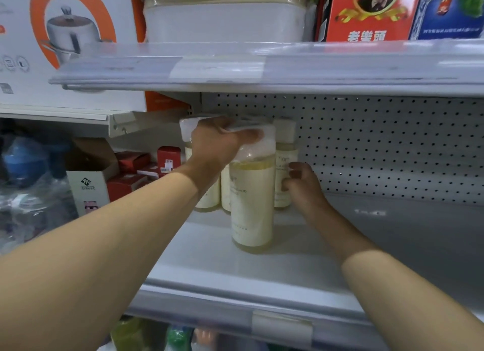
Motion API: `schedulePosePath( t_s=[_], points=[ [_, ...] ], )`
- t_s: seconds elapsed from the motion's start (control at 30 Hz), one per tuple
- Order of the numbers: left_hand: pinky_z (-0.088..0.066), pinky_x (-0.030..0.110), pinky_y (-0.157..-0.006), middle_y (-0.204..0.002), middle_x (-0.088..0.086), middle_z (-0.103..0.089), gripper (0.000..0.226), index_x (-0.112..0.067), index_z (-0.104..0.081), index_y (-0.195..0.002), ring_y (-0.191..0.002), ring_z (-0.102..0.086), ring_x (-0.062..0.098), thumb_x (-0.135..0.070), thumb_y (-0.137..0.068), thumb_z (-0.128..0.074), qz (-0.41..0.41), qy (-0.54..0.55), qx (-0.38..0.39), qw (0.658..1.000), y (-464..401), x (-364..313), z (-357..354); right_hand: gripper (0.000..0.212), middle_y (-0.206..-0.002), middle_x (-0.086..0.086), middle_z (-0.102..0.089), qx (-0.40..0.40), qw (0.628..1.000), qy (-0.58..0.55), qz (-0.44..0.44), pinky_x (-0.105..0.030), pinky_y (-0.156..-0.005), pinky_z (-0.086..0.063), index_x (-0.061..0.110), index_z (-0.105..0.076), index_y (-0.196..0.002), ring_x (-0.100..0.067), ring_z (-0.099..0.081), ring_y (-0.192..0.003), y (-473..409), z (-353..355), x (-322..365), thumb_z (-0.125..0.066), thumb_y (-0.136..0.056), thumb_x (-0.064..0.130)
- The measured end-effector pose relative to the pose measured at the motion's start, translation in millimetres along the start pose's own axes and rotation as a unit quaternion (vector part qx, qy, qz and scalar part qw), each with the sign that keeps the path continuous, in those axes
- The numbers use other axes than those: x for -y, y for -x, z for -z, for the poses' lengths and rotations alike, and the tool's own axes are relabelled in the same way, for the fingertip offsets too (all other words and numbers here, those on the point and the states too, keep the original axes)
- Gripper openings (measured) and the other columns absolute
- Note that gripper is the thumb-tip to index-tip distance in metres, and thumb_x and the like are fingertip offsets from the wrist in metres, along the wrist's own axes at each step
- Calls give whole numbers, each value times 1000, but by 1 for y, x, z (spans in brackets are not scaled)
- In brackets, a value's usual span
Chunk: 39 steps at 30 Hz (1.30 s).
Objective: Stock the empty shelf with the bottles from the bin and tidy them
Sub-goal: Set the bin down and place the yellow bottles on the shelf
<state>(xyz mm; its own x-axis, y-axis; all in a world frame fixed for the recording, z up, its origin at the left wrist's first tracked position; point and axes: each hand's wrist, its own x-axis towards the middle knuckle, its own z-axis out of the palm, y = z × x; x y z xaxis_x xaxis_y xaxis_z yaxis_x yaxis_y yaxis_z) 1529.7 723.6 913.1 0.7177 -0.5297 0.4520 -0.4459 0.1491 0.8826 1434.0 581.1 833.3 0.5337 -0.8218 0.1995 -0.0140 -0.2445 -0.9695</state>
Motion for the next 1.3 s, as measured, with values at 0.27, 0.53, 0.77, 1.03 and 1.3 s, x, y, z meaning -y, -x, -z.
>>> schedulePosePath(
  t_s=[0.27, 0.53, 0.77, 1.03, 1.3],
  points=[
    [-55, 31, -84, -104, -5, -66, 58, -18, -64, -110, -92, -63, 14, -46, -64, -83, -18, -111, -80, 990, 9, -11, -27, 75, -119, -5, -59, 186, 982, -31, -19, -37, -96, -47, 18, -43, -129, -20, -57, -109, 39, 15, 9, -74, -62, 9],
    [-53, 31, -83, -97, -3, -63, 58, -17, -62, -115, -92, -62, 18, -46, -68, -79, -22, -146, -96, 984, 20, -17, -43, 79, -113, 3, -51, 92, 988, 104, 68, -29, -82, -46, 15, -29, -111, -14, -55, -106, 50, 5, 0, -89, -61, 23],
    [-49, 24, -79, -107, -6, -57, 70, -16, -52, -125, -97, -57, 12, -40, -67, -83, -39, -135, 25, 990, 21, 2, -32, 63, -108, 8, -58, 139, 988, 23, 61, -26, -84, -51, 19, -42, -113, -10, -58, -102, 44, 16, -4, -83, -68, 5],
    [-56, 35, -77, -118, 9, -60, 81, -28, -34, -140, -98, -65, 22, -8, -75, -77, 113, -124, 221, 961, 43, 80, -5, 87, -113, 3, -42, 102, 973, 208, 11, -27, -86, -48, 14, -27, -120, -14, -48, -106, 52, 14, -26, -89, -61, 32],
    [-51, 23, -61, -98, 0, -61, 60, -21, -44, -125, -85, -62, 16, -23, -76, -79, 60, -237, 165, 956, 42, 98, -33, 52, -105, 2, -61, 103, 968, 227, 34, -20, -74, -48, 10, -51, -114, -15, -61, -96, 31, 25, -29, -81, -73, 20]
  ],
)
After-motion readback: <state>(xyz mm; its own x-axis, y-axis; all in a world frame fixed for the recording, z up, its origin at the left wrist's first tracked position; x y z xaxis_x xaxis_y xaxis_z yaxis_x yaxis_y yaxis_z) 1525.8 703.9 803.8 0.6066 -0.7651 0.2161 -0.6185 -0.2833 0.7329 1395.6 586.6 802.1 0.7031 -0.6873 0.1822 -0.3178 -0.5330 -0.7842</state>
